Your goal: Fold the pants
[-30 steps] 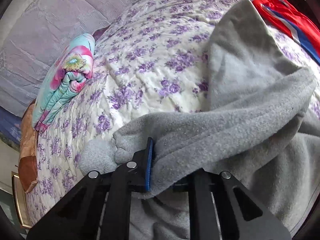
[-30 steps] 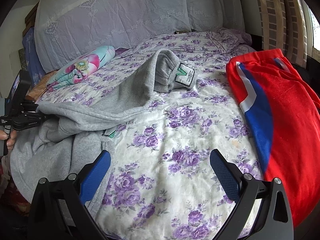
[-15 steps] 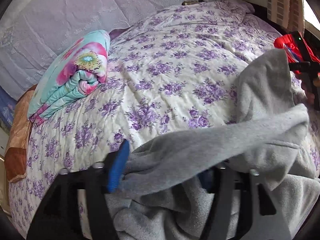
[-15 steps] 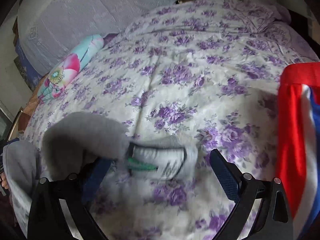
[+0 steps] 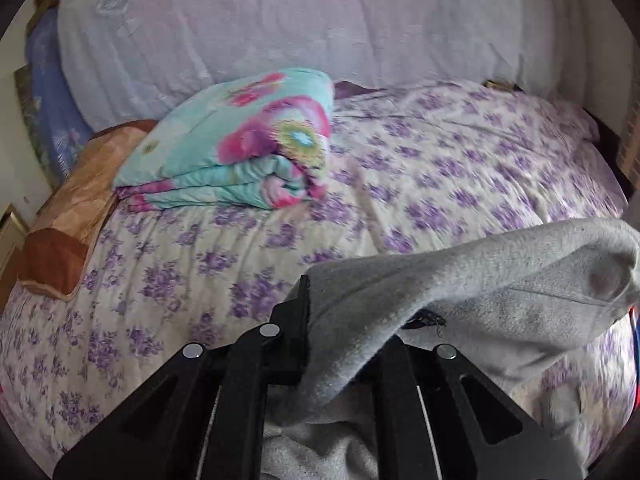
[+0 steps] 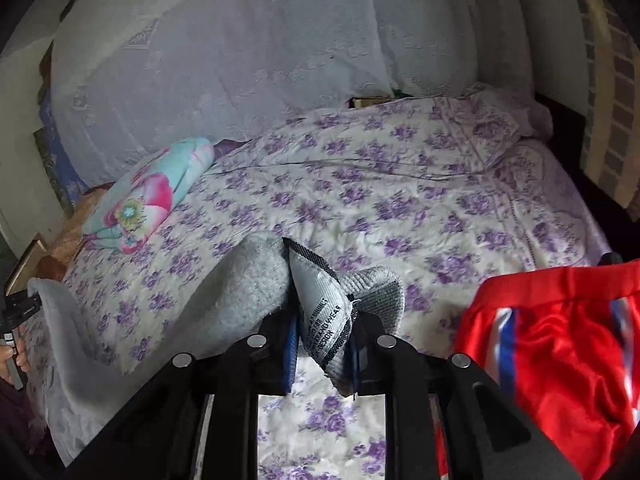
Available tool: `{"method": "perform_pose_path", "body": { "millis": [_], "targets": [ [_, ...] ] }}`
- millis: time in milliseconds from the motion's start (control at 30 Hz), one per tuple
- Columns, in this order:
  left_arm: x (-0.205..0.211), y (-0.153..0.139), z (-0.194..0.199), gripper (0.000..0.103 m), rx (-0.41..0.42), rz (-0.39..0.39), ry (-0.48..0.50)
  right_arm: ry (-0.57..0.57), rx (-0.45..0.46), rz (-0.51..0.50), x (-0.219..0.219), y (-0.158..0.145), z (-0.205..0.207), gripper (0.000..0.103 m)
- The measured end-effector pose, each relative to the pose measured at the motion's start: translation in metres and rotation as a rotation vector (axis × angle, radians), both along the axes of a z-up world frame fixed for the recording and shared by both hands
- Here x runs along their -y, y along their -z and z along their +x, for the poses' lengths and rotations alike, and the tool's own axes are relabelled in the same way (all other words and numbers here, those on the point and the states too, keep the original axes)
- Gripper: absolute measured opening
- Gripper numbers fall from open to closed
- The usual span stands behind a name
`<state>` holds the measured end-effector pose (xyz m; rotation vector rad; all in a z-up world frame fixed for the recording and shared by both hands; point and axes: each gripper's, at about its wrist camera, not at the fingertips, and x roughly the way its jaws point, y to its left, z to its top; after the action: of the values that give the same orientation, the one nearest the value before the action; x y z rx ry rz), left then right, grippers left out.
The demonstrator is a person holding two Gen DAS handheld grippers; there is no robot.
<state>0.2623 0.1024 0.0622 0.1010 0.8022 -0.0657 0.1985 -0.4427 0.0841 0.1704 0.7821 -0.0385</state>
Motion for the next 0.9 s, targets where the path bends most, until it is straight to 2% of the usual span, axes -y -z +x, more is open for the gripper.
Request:
{"method": "perform_pose_path", "body": {
  "millis": [67, 100, 133, 167, 200, 267, 300, 333, 467, 567, 633, 667, 733, 800, 900],
  "targets": [
    [-0.009, -0.004, 0.033, 0.011, -0.03, 0.033, -0.077, 0.027, -0.089, 0.026, 0.009, 0.0, 0.036, 0.021],
    [-0.01, 0.002, 0.056, 0.014, -0.075, 0.055, -0.108, 0.03, -0.153, 0.029, 0.01, 0.007, 0.06, 0.024],
    [-0.01, 0.014, 0.081, 0.02, -0.132, 0.076, -0.137, 0.036, -0.24, -0.004, 0.007, 0.021, 0.09, 0.038],
    [-0.009, 0.033, 0.106, 0.03, -0.193, 0.115, -0.173, 0.049, -0.312, -0.043, 0.002, 0.04, 0.116, 0.05],
    [-0.008, 0.058, 0.129, 0.035, -0.264, 0.177, -0.204, 0.063, -0.352, -0.096, -0.003, 0.061, 0.137, 0.072],
    [-0.008, 0.103, 0.155, 0.056, -0.372, 0.261, -0.234, 0.192, -0.395, -0.283, -0.009, 0.098, 0.158, 0.072],
    [-0.009, 0.114, 0.16, 0.061, -0.393, 0.298, -0.253, 0.227, -0.413, -0.319, -0.011, 0.11, 0.159, 0.072],
    [-0.01, 0.114, 0.158, 0.065, -0.375, 0.299, -0.261, 0.211, -0.398, -0.293, -0.015, 0.116, 0.155, 0.072],
    [-0.036, 0.075, 0.129, 0.073, -0.289, 0.15, -0.261, 0.11, -0.288, -0.22, -0.028, 0.115, 0.107, 0.073],
    [-0.059, 0.044, 0.086, 0.081, -0.236, 0.107, -0.253, 0.014, -0.235, -0.145, -0.043, 0.107, 0.053, 0.075],
    [-0.076, 0.031, 0.045, 0.081, -0.226, 0.062, -0.23, -0.091, -0.21, -0.064, -0.059, 0.105, 0.007, 0.086],
    [-0.082, 0.027, 0.024, 0.082, -0.223, 0.032, -0.223, -0.146, -0.204, -0.029, -0.069, 0.106, -0.015, 0.088],
    [-0.099, 0.032, -0.02, 0.087, -0.23, -0.021, -0.234, -0.225, -0.198, -0.006, -0.09, 0.115, -0.059, 0.088],
    [-0.112, 0.052, -0.056, 0.087, -0.271, -0.096, -0.241, -0.245, -0.211, 0.027, -0.106, 0.129, -0.092, 0.088],
    [-0.119, 0.091, -0.086, 0.086, -0.348, -0.213, -0.255, -0.286, -0.266, 0.159, -0.125, 0.155, -0.115, 0.088]
  ]
}}
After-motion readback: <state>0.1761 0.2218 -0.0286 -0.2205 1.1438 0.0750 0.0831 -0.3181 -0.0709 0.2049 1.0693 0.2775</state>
